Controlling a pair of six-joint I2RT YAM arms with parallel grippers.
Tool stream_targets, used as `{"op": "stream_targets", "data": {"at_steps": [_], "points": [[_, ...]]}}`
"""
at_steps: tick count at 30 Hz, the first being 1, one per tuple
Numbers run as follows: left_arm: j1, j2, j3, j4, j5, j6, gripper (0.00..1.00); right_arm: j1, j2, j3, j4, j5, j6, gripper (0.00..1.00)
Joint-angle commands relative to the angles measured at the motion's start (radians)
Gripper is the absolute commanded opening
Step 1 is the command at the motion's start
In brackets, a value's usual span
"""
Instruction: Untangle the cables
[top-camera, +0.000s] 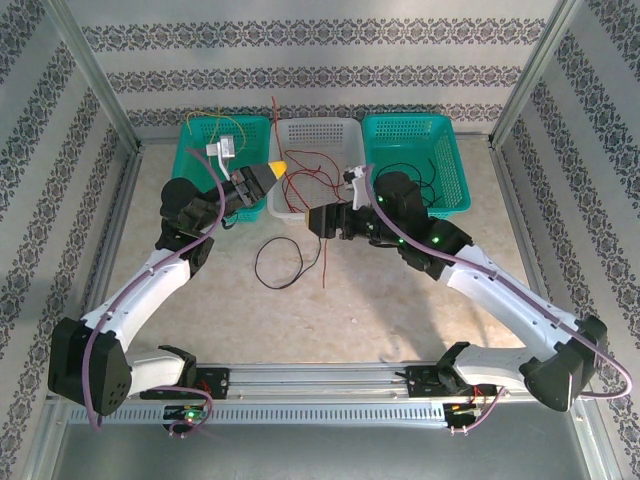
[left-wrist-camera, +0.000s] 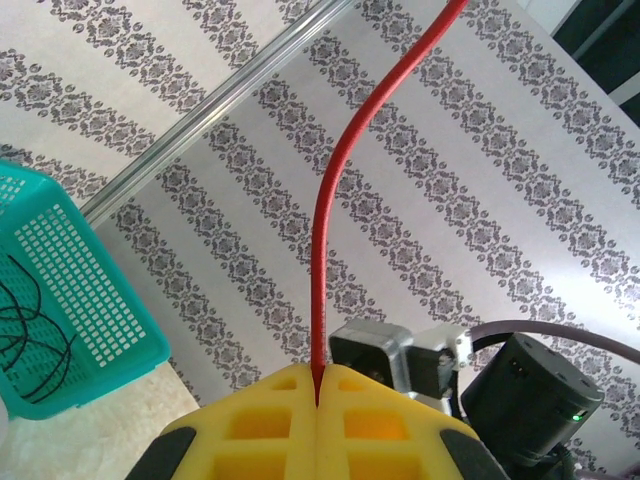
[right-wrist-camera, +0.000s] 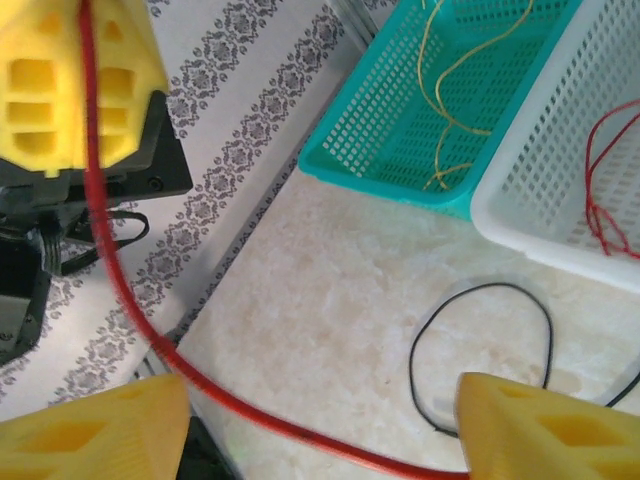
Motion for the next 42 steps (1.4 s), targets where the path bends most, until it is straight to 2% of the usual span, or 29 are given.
{"op": "stream_targets", "data": {"at_steps": [1, 4, 13, 19, 20, 21, 22, 23, 24, 25, 27, 31, 33, 36, 38, 42], "points": [[0.019, 0.003, -0.011, 0.109, -0.015, -0.04, 0.0, 0.016, 0.024, 0.047, 0.002, 0.025, -0.009, 0.56], [0.025, -0.008, -0.024, 0.114, -0.033, -0.038, 0.0, 0.016, 0.035, 0.066, -0.014, 0.051, -0.007, 0.35], [0.031, -0.067, -0.065, 0.121, -0.148, -0.005, 0.0, 0.014, 0.058, 0.11, -0.048, 0.082, -0.008, 0.0], [0.032, -0.114, -0.106, 0.097, -0.203, 0.054, 0.0, 0.014, 0.085, 0.155, -0.077, 0.098, -0.004, 0.0], [0.031, -0.124, -0.115, 0.093, -0.208, 0.064, 0.06, 0.012, 0.087, 0.163, -0.083, 0.1, -0.006, 0.0], [0.031, -0.134, -0.127, 0.094, -0.217, 0.07, 0.22, 0.013, 0.092, 0.172, -0.089, 0.104, -0.011, 0.0], [0.031, -0.142, -0.139, 0.083, -0.23, 0.073, 0.43, 0.012, 0.097, 0.186, -0.098, 0.11, -0.02, 0.0], [0.031, -0.15, -0.145, 0.056, -0.247, 0.076, 0.59, 0.01, 0.102, 0.2, -0.11, 0.118, -0.028, 0.0], [0.031, -0.162, -0.149, 0.01, -0.267, 0.091, 0.71, 0.002, 0.111, 0.221, -0.125, 0.125, -0.035, 0.0], [0.031, -0.174, -0.148, -0.056, -0.291, 0.115, 0.78, -0.009, 0.121, 0.246, -0.141, 0.13, -0.043, 0.0], [0.031, -0.201, -0.128, -0.238, -0.351, 0.172, 0.84, -0.038, 0.147, 0.299, -0.173, 0.142, -0.053, 0.0], [0.032, -0.222, -0.051, -0.662, -0.488, 0.307, 0.89, -0.136, 0.209, 0.419, -0.226, 0.126, -0.078, 0.0], [0.032, -0.213, -0.027, -0.793, -0.517, 0.342, 0.9, -0.196, 0.265, 0.486, -0.257, 0.078, -0.073, 0.0], [0.031, -0.187, -0.009, -0.944, -0.524, 0.378, 0.86, -0.264, 0.376, 0.612, -0.318, 0.008, -0.074, 0.0], [0.031, -0.181, -0.015, -1.038, -0.552, 0.388, 0.82, -0.285, 0.455, 0.706, -0.363, 0.014, -0.108, 0.0], [0.031, -0.202, -0.051, -1.14, -0.602, 0.397, 0.82, -0.315, 0.61, 0.879, -0.455, 0.014, -0.147, 0.0]]}}
